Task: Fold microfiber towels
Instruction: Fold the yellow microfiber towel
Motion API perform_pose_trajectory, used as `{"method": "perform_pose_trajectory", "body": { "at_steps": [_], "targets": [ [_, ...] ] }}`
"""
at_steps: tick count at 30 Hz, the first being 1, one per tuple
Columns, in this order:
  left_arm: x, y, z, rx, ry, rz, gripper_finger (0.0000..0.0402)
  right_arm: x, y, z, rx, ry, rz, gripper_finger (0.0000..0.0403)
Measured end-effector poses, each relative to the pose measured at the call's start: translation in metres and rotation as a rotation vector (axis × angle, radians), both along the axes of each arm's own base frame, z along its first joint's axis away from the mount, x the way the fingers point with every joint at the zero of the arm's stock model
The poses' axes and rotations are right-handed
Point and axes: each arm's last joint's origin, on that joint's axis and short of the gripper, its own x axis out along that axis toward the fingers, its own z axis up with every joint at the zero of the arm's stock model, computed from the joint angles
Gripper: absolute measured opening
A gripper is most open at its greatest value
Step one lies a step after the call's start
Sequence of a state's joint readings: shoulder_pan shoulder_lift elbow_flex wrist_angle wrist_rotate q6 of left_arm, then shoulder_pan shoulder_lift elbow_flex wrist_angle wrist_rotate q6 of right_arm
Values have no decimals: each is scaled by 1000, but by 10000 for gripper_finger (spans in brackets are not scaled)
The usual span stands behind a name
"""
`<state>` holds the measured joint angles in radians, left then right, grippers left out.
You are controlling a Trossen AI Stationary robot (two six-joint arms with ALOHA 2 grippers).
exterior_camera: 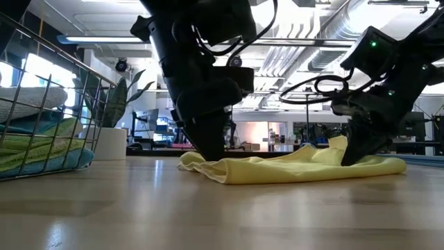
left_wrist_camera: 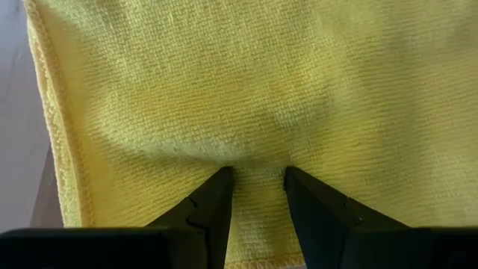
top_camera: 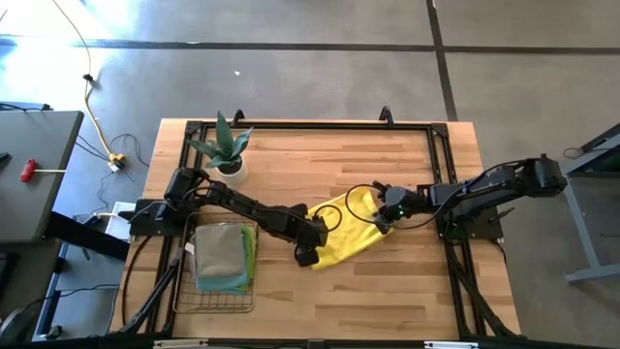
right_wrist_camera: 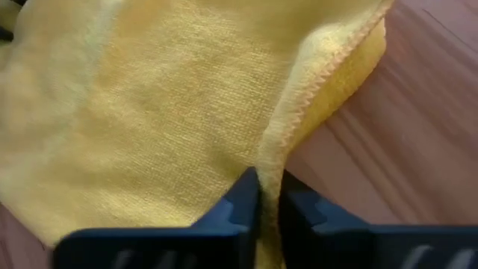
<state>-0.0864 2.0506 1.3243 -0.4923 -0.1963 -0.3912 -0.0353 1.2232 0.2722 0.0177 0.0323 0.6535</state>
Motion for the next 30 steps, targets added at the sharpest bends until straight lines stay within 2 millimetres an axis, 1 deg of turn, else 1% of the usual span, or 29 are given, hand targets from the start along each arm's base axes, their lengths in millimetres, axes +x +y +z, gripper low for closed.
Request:
{"method": "perform_pose_trajectory", "body": {
  "at_steps": [2,5,8,9,10,12,14,15,18,20,22,24,26,28,30],
  "targets": [
    [0,0,2,16,-2,6,120,0,0,0,-12,1,24,8],
    [0,1,10,25,-5,6,119,1,0,2,-18,38,29,11],
    [-3,-1,23,37,4,-12,120,1,0,8,-50,126,59,3],
    [-1,-2,27,40,-12,-18,120,1,0,11,-65,166,65,3],
    [0,-4,30,39,-27,-22,120,1,-1,15,-83,210,68,3],
    [-6,-7,36,41,-5,-33,120,2,-2,23,-126,293,70,3],
    [-6,-12,43,39,-35,-46,120,6,-4,38,-168,339,70,2],
    [-9,-14,47,42,-28,-51,120,8,-4,45,-187,358,66,2],
    [-12,-22,56,49,-51,-69,120,7,-5,60,-216,465,49,1],
    [-18,-28,62,56,-39,-83,120,12,-6,70,-235,486,28,1],
    [-18,-34,69,58,-77,-96,120,13,-7,79,-245,514,4,1],
    [-26,-40,75,74,-59,-101,120,18,-6,82,-239,523,-13,1],
    [-25,-46,81,83,-101,-101,119,24,-3,86,-235,503,-8,1],
    [-34,-50,84,105,-65,-107,119,34,2,83,-213,486,21,1],
    [-33,-56,89,115,-106,-113,119,42,8,80,-200,490,41,0]
  ]
}}
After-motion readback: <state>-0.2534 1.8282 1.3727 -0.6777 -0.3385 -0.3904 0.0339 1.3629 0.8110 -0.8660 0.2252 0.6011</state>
